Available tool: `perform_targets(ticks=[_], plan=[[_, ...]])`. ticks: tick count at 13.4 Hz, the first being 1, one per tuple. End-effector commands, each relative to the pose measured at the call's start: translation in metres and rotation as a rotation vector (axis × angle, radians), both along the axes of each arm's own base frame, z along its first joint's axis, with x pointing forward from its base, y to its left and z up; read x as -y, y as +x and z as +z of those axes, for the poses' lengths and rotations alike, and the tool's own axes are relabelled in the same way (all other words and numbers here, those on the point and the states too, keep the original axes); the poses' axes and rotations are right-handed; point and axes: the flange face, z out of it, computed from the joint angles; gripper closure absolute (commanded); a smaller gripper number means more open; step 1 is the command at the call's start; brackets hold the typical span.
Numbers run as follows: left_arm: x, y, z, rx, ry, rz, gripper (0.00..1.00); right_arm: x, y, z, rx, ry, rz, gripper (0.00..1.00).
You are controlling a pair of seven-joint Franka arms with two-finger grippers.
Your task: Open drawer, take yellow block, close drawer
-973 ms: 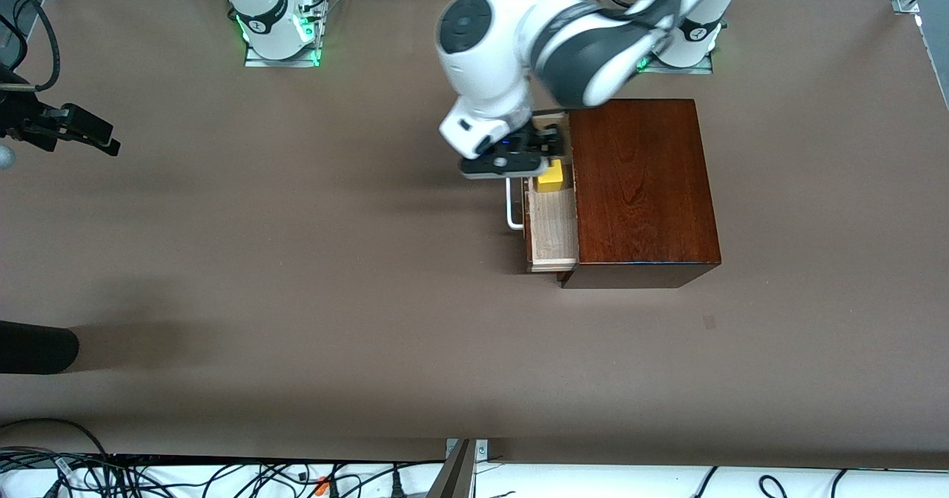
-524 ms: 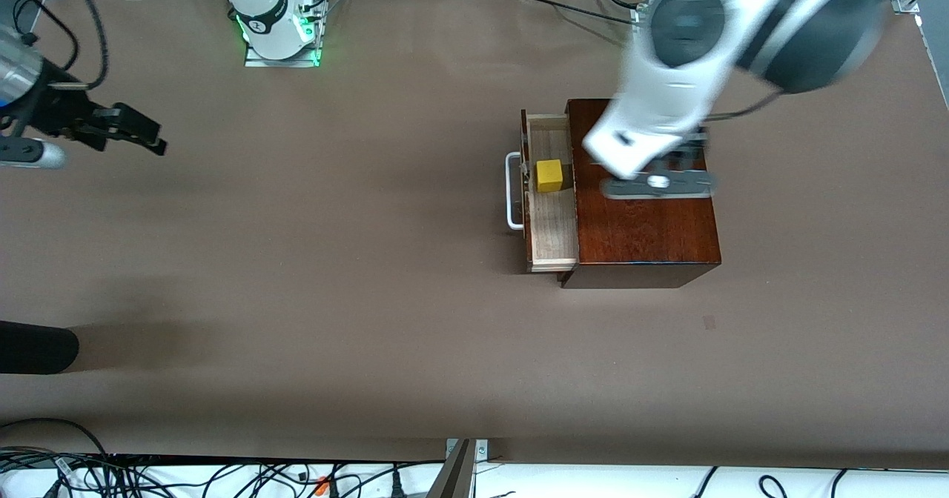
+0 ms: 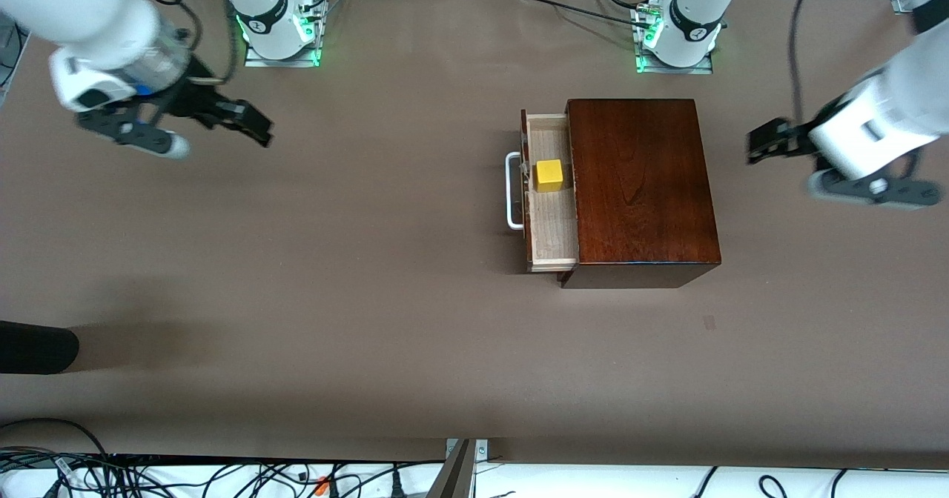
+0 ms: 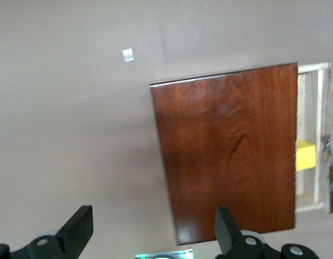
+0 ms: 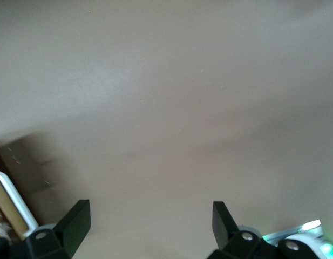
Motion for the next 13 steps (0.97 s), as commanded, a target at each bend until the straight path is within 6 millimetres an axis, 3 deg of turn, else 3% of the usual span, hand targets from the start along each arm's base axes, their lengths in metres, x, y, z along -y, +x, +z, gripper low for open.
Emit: perform_targets(ticks=[1,3,6,8,13], plan=[[-0.013,-0.039,0.010,0.121,0.000,-0.037,0.00,-0.058,-0.004,-0.008,0.025,0.031,-0.193,0.00],[-0.024,-0.049,0.007,0.210,-0.003,-0.014,0.00,-0.098,-0.012,-0.018,0.032,0.048,-0.306,0.00],[-0.029,-0.060,0.002,0.167,0.005,-0.020,0.00,-0.173,-0.021,-0.029,0.006,0.089,-0.557,0.00],[-0.033,-0.052,-0.002,0.151,0.012,-0.018,0.00,-0.220,-0.026,-0.047,-0.044,0.088,-0.729,0.00],[-0.023,-0.050,-0.004,0.142,0.013,-0.038,0.00,-0.306,-0.025,-0.083,-0.117,0.155,-1.064,0.00]])
